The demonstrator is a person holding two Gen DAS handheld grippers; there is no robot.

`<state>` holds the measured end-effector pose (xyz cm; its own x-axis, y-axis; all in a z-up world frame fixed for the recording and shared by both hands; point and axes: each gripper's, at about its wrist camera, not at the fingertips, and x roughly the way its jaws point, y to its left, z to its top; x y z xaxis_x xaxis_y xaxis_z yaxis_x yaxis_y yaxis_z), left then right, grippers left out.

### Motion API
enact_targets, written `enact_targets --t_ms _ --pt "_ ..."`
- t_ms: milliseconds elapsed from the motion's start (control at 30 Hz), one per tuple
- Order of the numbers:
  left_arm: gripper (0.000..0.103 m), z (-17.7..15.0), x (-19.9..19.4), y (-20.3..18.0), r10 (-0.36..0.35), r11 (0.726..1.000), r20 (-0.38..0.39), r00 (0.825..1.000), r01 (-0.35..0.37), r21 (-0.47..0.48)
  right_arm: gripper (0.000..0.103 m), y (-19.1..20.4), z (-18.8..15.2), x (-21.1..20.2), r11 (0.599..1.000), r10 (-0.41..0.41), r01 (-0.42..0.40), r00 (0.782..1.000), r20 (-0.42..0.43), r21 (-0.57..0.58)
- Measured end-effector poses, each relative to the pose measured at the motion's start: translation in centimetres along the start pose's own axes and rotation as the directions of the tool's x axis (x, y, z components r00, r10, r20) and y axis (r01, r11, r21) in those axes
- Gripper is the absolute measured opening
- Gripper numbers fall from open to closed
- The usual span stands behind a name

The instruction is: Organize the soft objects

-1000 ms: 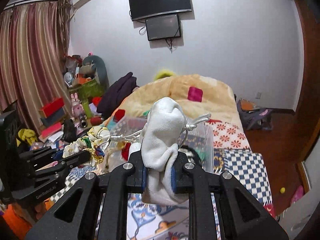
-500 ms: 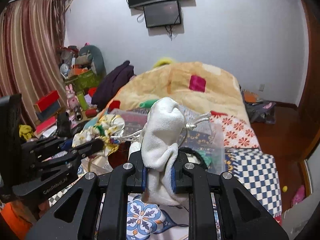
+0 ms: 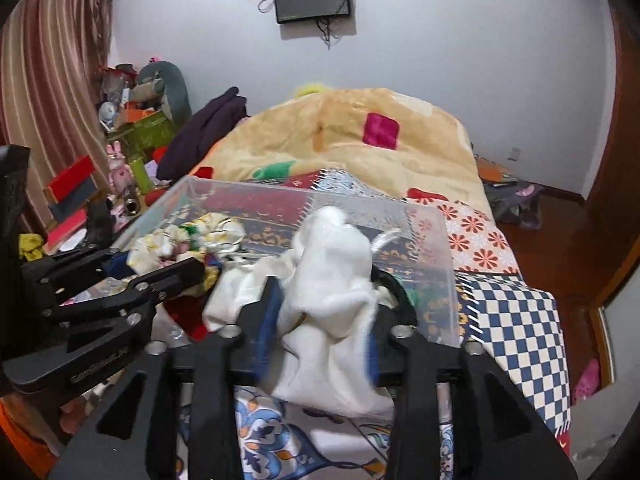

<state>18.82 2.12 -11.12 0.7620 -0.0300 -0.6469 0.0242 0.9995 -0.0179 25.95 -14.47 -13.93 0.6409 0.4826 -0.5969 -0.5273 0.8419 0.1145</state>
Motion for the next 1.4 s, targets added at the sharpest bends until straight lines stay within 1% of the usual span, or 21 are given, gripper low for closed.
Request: enact_targets --t_ms 33,67,133,233,333,400,567,733,867,1000,1067,1133,1200,1267,1400 --pt "0.058 0.0 -0.1 -0.1 0.006 1.0 0.006 1.0 -0.006 0.006 0.053 -0.1 0.0 -0.1 1.0 -0.015 0.015 1.0 0.002 0.0" --pt "0.06 0.0 -0.2 -0.2 0.013 1.0 0.013 1.0 -0.014 0.012 0.056 -0.1 0.0 -0.2 1.0 -0.029 0.029 1.0 0.005 0.0" --pt "0.062 -0.1 -0.4 -0.3 0.024 0.999 0.021 0.999 -0.025 0.023 0.062 -0.3 0.0 -0.4 0.999 -0.04 0.04 0.999 0.01 -0.001" --pt "0.064 -0.1 -1.0 -0.2 0.016 1.0 0.026 1.0 -0.017 0.019 0.068 -0.4 0.0 -0.9 0.999 -0.053 0.053 0.998 0.018 -0.007" --pt "0.064 0.0 -2.1 0.2 -0.002 1.0 0.039 0.999 0.002 -0.002 0.069 -0.6 0.0 -1.7 0.998 -0.059 0.06 0.998 0.03 -0.015" --pt "0.064 0.1 -3.3 0.4 -0.01 1.0 0.057 0.998 0.011 -0.017 0.069 -0.6 0.0 -2.5 0.999 -0.045 0.046 0.998 0.042 -0.02" --pt "0.065 0.4 -7.0 0.4 -0.027 0.999 0.123 0.992 0.032 -0.036 0.069 -0.5 0.3 -6.3 0.999 -0.031 0.034 0.993 0.114 -0.024" --pt "0.067 0.5 -11.8 -0.3 -0.024 0.999 0.221 0.975 0.031 -0.026 0.069 -0.4 0.6 -9.9 1.0 -0.015 0.019 0.98 0.198 -0.015" --pt "0.073 0.5 -15.5 -1.0 -0.028 0.999 0.301 0.953 0.036 -0.023 0.069 0.1 0.7 -12.4 1.0 -0.002 0.006 0.967 0.255 -0.015" --pt "0.08 0.4 -18.0 -1.4 -0.037 0.999 0.346 0.937 0.047 -0.021 0.069 0.9 0.8 -14.2 1.0 0.001 0.007 0.954 0.301 -0.024" --pt "0.085 0.2 -18.9 -1.5 -0.041 0.998 0.363 0.931 0.052 -0.021 0.073 1.2 0.8 -15.3 1.0 0.003 0.007 0.945 0.326 -0.03" --pt "0.091 0.0 -19.8 -1.5 -0.031 0.999 0.383 0.923 0.043 -0.023 0.083 1.5 0.7 -16.1 0.999 0.0 0.013 0.935 0.354 -0.034" --pt "0.098 -0.2 -20.6 -1.5 -0.016 0.999 0.403 0.915 0.029 -0.026 0.087 1.7 0.4 -16.7 0.999 -0.001 0.016 0.926 0.377 -0.037" --pt "0.1 -0.4 -21.1 -1.6 -0.011 0.999 0.414 0.91 0.024 -0.028 0.088 1.9 0.3 -17.0 0.999 0.007 0.01 0.921 0.389 -0.043" --pt "0.101 -0.4 -21.2 -1.5 -0.018 0.999 0.415 0.91 0.031 -0.026 0.099 1.9 0.1 -17.3 0.999 0.006 0.009 0.911 0.413 -0.035"
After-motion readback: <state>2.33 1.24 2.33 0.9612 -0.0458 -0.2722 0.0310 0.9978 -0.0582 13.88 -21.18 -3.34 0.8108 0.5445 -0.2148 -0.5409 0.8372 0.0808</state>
